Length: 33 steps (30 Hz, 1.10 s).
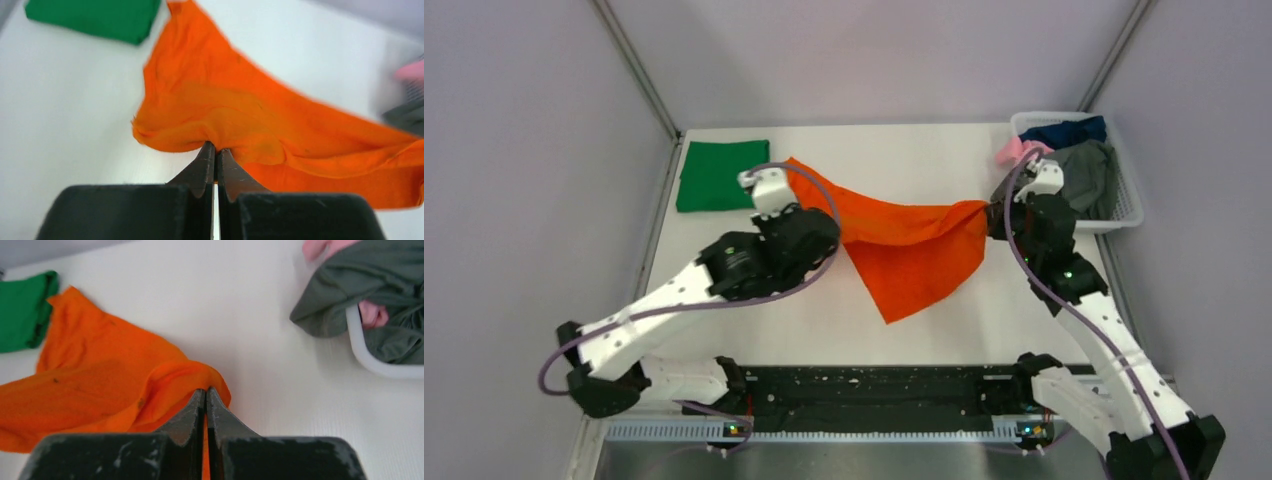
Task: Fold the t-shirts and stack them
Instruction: Flatten out the tshirt
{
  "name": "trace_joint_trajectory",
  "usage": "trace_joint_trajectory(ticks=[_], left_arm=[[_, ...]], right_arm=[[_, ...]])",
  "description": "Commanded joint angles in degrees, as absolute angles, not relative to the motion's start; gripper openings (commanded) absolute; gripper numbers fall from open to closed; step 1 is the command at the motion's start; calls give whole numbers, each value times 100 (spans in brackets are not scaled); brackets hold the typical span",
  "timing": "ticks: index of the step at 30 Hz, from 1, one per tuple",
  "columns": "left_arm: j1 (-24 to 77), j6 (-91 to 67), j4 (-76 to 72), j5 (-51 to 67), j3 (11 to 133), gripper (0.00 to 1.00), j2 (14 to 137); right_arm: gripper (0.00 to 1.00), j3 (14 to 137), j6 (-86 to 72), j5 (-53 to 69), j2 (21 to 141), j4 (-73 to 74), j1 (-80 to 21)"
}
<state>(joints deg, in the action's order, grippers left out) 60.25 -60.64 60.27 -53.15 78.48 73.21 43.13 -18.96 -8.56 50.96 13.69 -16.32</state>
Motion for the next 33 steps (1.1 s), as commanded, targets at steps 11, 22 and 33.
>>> trace_joint_trajectory(ticks=[11, 22, 33], left_arm=[[6036, -1494, 2782, -3014, 8571, 0, 4382], [6022, -705, 3894, -1169, 12411, 0, 5911], [5498, 1182, 1533, -5711, 11606, 0, 7341]], right_arm=[[0, 7194, -1648, 614, 3961, 2280, -1597], [0, 8558, -1680, 844, 3648, 2586, -1588], [0, 8326, -1494, -336, 4276, 2790, -1588]])
